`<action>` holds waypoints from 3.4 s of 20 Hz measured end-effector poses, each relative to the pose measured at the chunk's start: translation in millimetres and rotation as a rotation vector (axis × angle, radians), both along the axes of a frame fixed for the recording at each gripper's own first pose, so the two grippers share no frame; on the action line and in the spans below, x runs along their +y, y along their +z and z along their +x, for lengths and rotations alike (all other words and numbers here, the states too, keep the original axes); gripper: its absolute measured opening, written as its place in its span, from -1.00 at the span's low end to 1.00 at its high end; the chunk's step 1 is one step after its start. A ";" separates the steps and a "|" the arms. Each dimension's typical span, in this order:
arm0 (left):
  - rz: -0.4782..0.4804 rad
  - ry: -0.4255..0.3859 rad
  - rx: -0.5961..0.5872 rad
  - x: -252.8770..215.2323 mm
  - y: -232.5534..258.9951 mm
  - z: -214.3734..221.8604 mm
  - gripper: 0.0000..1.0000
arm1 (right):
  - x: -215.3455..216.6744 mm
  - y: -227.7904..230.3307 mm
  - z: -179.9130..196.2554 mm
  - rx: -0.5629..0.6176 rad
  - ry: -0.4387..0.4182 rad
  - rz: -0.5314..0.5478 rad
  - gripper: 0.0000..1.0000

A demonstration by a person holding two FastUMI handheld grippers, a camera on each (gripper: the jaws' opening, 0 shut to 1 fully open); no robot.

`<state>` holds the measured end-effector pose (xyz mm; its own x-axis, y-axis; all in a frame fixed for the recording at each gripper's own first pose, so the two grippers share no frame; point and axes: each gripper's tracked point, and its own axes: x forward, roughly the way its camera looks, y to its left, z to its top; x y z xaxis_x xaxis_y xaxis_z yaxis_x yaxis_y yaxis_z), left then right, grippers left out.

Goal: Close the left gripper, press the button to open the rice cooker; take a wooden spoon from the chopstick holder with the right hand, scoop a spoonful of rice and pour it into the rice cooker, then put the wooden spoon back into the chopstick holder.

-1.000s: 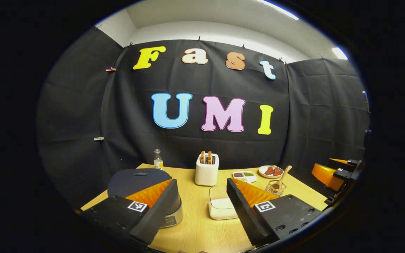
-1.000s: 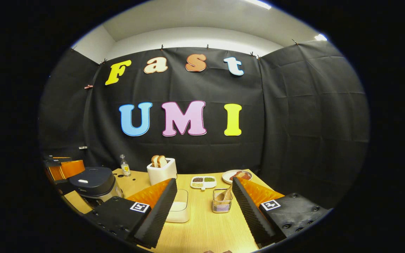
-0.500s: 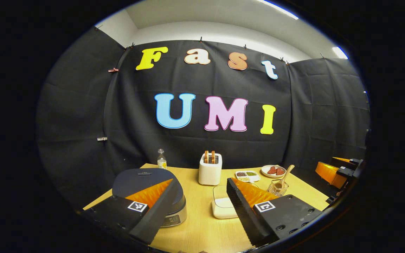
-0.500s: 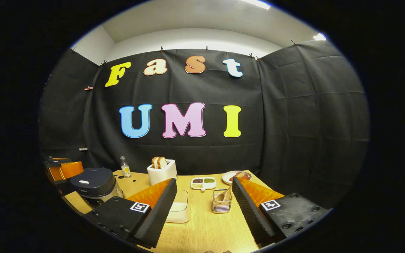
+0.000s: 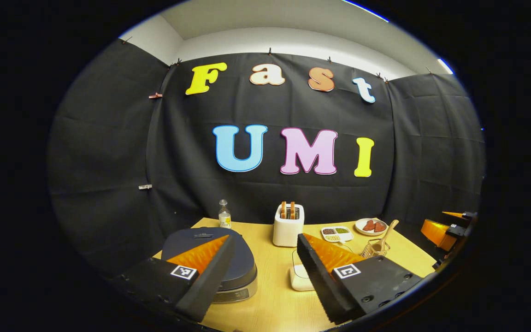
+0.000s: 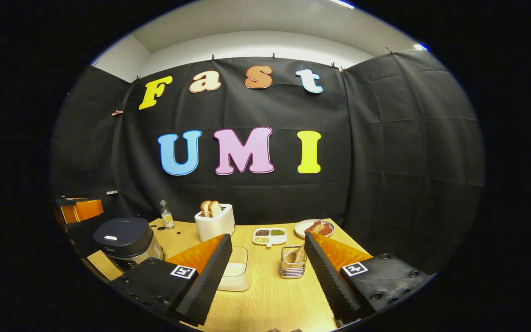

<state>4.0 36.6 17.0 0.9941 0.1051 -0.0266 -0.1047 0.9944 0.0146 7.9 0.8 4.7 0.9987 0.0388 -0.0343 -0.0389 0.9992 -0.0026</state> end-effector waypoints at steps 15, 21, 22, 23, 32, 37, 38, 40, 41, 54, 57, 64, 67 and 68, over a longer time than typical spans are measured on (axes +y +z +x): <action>-0.176 0.023 0.204 106.5 -45.9 40.9 -0.87 | -6.4 -5.8 -27.4 -0.005 -0.038 -0.016 0.97; -0.208 -0.041 0.324 109.4 -89.6 52.7 -0.89 | -0.3 -9.3 -37.3 0.003 -0.024 -0.054 0.97; -0.207 -0.047 0.329 110.2 -91.2 55.4 -0.89 | 0.5 -10.3 -37.2 0.006 -0.023 -0.063 0.97; -0.211 -0.056 0.337 108.9 -96.1 57.2 -0.89 | 1.8 -10.5 -37.5 0.009 -0.019 -0.068 0.97; -0.256 -0.043 0.452 113.3 -134.1 69.0 -0.88 | 5.3 -20.8 -30.1 0.040 -0.022 -0.079 0.96; -0.248 -0.016 0.478 110.0 -139.5 69.4 -0.87 | 6.2 -28.3 -22.1 0.069 -0.033 -0.077 0.96; -0.211 -0.019 0.484 109.3 -140.3 69.8 -0.88 | 5.3 -32.2 -20.5 0.082 -0.035 -0.079 0.96; -0.148 -0.016 0.495 110.4 -145.4 67.3 -0.87 | 5.2 -37.2 -15.8 0.102 -0.035 -0.070 0.96; -0.138 -0.003 0.488 111.1 -143.7 68.4 -0.88 | 3.7 -38.3 -12.6 0.113 -0.037 -0.062 0.96; -0.065 0.128 0.077 77.6 12.4 66.0 -0.88 | -34.2 -18.1 88.1 0.107 -0.031 -0.027 0.96; -0.108 0.122 0.080 56.6 6.1 72.7 -0.85 | -56.3 -24.3 122.3 0.121 -0.050 -0.005 0.96; -0.168 0.136 0.129 6.8 -18.3 86.2 0.15 | -98.3 -65.3 182.9 0.215 -0.085 0.059 0.94; -0.133 0.139 0.158 -13.8 -24.1 89.0 0.95 | -113.2 -85.1 204.0 0.264 -0.093 0.091 0.97; -0.114 0.149 0.169 -18.7 -26.2 89.3 0.92 | -116.9 -92.8 211.2 0.273 -0.094 0.101 0.97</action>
